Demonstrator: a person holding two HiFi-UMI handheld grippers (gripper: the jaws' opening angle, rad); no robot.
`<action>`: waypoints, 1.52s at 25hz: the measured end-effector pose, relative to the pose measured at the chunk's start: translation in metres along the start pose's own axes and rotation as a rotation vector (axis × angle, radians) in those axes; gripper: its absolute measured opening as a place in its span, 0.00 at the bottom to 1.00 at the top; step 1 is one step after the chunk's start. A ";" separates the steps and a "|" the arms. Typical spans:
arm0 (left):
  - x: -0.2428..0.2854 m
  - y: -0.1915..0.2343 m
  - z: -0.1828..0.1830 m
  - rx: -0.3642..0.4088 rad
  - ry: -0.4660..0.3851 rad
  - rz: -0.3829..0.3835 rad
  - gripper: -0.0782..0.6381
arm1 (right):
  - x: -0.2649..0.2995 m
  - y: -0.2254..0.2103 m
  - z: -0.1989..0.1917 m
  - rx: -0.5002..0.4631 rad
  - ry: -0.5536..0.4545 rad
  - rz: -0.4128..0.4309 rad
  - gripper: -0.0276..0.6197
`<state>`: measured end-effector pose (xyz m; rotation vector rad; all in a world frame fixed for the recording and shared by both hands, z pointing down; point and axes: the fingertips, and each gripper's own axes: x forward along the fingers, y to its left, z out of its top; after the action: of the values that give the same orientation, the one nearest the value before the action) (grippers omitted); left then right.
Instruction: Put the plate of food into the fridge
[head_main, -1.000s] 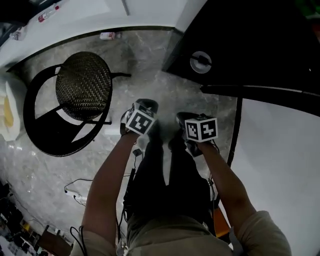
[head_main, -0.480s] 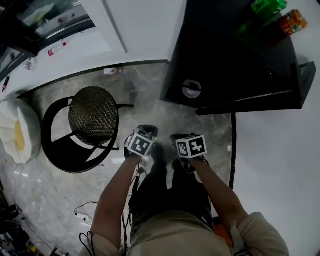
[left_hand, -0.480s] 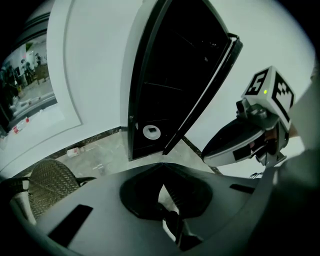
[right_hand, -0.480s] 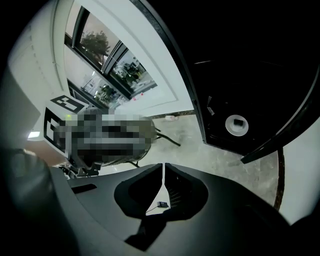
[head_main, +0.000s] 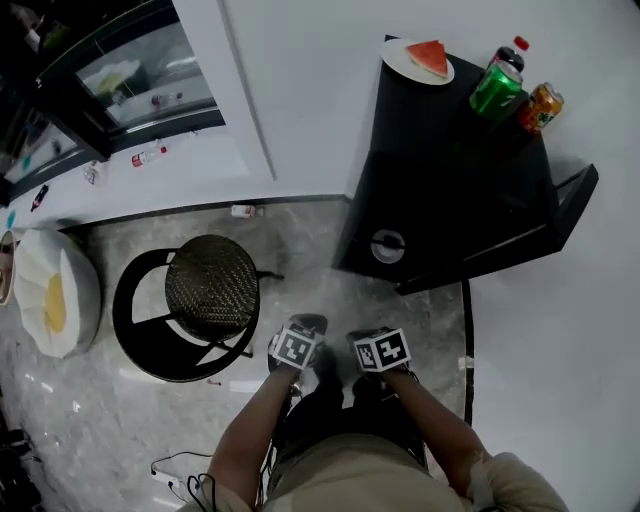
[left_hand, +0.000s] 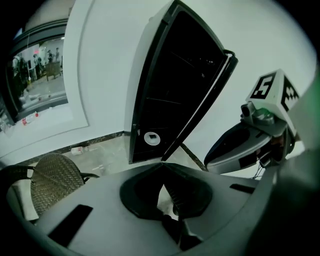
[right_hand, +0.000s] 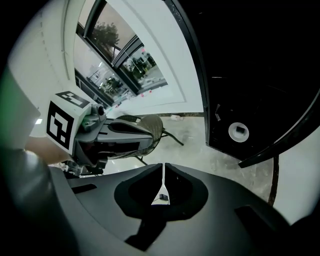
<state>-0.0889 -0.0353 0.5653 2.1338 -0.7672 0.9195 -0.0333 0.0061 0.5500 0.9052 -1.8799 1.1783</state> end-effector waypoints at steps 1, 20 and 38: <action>-0.004 -0.001 0.000 0.007 0.001 0.001 0.12 | -0.003 0.002 0.001 -0.004 -0.006 -0.003 0.09; -0.066 -0.015 0.067 0.061 -0.220 -0.014 0.12 | -0.066 0.029 0.055 -0.137 -0.257 -0.101 0.09; -0.127 -0.075 0.130 0.142 -0.434 0.034 0.12 | -0.141 0.049 0.087 -0.228 -0.437 -0.026 0.09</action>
<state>-0.0585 -0.0593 0.3727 2.4915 -0.9740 0.5419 -0.0245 -0.0326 0.3820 1.1181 -2.2832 0.7685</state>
